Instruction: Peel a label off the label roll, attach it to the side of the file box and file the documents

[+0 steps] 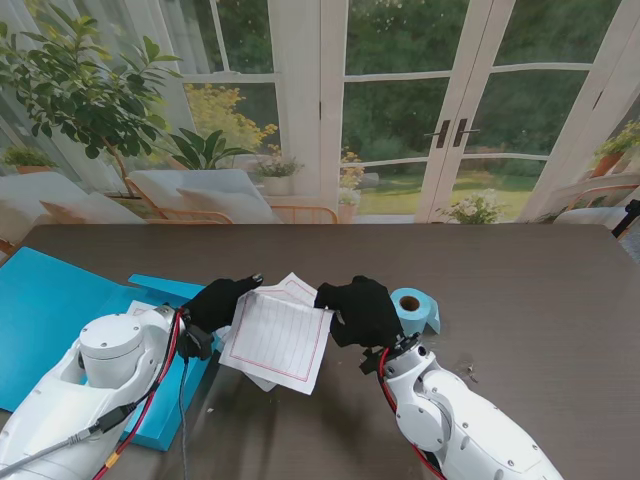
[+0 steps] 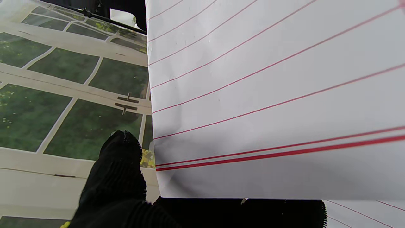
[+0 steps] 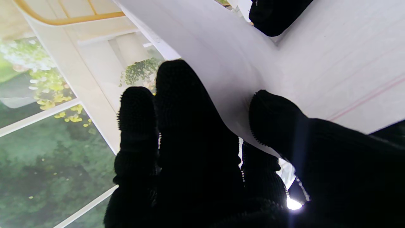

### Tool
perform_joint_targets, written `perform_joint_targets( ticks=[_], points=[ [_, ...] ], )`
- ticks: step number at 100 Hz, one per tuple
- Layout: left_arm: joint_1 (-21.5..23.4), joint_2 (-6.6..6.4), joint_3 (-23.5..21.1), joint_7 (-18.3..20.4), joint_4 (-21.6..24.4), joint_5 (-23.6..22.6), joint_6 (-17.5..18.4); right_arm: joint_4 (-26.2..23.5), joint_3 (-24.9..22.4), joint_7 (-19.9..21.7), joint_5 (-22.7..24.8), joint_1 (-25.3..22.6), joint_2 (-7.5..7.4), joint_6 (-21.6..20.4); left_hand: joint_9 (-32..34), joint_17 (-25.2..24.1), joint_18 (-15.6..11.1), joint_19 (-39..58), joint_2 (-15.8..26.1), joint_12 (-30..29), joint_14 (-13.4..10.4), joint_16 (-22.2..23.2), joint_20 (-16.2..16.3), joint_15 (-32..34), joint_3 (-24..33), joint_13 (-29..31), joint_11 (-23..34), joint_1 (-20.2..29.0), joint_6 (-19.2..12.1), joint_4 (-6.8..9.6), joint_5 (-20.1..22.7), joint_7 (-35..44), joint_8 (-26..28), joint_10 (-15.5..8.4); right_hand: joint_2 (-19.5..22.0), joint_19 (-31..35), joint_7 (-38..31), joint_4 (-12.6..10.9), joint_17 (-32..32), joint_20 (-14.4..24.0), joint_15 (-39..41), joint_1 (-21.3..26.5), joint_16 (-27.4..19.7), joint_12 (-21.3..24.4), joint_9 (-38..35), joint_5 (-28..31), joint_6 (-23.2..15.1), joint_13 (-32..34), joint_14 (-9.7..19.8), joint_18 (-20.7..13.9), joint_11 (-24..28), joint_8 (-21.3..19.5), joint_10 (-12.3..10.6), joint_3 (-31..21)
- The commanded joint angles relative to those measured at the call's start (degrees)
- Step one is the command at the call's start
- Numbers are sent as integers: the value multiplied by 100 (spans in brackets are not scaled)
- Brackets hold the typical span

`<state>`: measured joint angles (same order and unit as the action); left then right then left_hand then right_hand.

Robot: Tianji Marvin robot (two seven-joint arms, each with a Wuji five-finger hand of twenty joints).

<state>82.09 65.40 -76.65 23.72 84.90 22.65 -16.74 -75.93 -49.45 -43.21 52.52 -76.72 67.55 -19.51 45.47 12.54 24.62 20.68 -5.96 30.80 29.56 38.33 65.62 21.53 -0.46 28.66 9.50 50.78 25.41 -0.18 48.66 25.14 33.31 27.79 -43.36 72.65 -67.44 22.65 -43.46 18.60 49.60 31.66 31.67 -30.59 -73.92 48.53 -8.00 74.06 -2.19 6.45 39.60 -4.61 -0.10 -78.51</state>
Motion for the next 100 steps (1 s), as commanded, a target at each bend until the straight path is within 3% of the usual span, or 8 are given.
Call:
perform_joint_targets(
  ticks=[1, 13, 29, 40, 62, 69, 85, 100],
  points=[
    [23, -20, -2, 129, 36, -71, 95, 13, 14, 93, 24, -9, -1, -39, 239, 105, 17, 273, -178, 254, -8, 190, 286, 329, 36, 129, 163, 222, -82, 6, -145, 410, 189, -168, -24, 134, -406, 56, -559, 48, 22, 167, 13, -57, -111, 101, -423, 140, 212, -206, 86, -95, -99, -531],
    [8, -16, 16, 123, -15, -86, 190, 41, 24, 90, 22, 0, -2, -97, 513, -22, -25, 963, -235, 729, -20, 480, 529, 848, 153, 298, 412, 568, -128, 35, -283, 1129, 291, -273, -21, 129, -403, 55, -541, 51, 10, 168, 10, -53, -103, 95, -430, 139, 209, -208, 89, -95, -100, -533],
    [1, 23, 70, -21, -71, -75, 369, 98, 52, 60, 56, 28, -10, -215, 1011, -555, -51, 3749, -368, 1345, 20, 787, -944, 1613, 513, 675, 796, 1010, -220, 44, -197, 2055, 256, -395, -16, 126, -406, 58, -517, 56, -12, 157, 2, -52, -89, 78, -439, 137, 210, -218, 96, -102, -114, -533],
    [8, 32, 96, -68, -92, -82, 474, 117, 64, 47, 79, 37, -17, -254, 1253, -391, 44, 4454, -526, 1632, 34, 934, -1309, 2066, 808, 943, 1077, 1104, -262, 56, -168, 2508, 222, -466, -12, 124, -404, 60, -495, 60, -37, 156, -7, -47, -68, 65, -440, 132, 184, -224, 93, -105, -117, -533],
    [57, 30, 82, -20, -100, 4, 650, 155, 86, 67, 82, 56, -22, -212, 1507, 42, 163, 5365, -906, 2103, -72, 1176, -1272, 2885, 1136, 1403, 1635, 743, -267, 162, -349, 3097, 506, -618, -8, 131, -396, 62, -449, 73, -100, 161, -30, -33, -35, 38, -428, 128, 166, -204, 87, -109, -120, -532],
    [57, -1, 84, 69, -122, -58, 758, 166, 90, 78, 82, 62, -25, -192, 1453, 178, 139, 5488, -1247, 2253, -255, 1222, -1290, 3077, 1249, 1483, 1762, 486, -329, 8, -602, 3351, 681, -767, -7, 139, -394, 62, -429, 78, -113, 164, -34, -28, -28, 29, -416, 133, 167, -192, 89, -111, -113, -531],
    [61, -72, 113, 158, -152, -363, 1117, 210, 99, 110, 78, 78, -31, -159, 1617, 818, 107, 5815, -1943, 2573, -744, 1204, -1351, 3452, 1775, 2013, 2197, 918, -571, -172, -1005, 4480, 760, -1246, 0, 160, -378, 62, -369, 91, -172, 175, -54, -7, 10, 4, -386, 121, 139, -147, 80, -109, -104, -530],
    [102, -58, 108, 75, -135, -366, 1222, 253, 113, 114, 76, 93, -33, -137, 1736, 1078, 193, 5976, -1976, 3089, -827, 1179, -1471, 3549, 1954, 2251, 2230, 1096, -429, -155, -1073, 4673, 519, -1306, 16, 189, -330, 69, -271, 108, -277, 163, -89, 25, 75, -73, -295, 109, 119, -62, 54, -98, -102, -526]
  ],
)
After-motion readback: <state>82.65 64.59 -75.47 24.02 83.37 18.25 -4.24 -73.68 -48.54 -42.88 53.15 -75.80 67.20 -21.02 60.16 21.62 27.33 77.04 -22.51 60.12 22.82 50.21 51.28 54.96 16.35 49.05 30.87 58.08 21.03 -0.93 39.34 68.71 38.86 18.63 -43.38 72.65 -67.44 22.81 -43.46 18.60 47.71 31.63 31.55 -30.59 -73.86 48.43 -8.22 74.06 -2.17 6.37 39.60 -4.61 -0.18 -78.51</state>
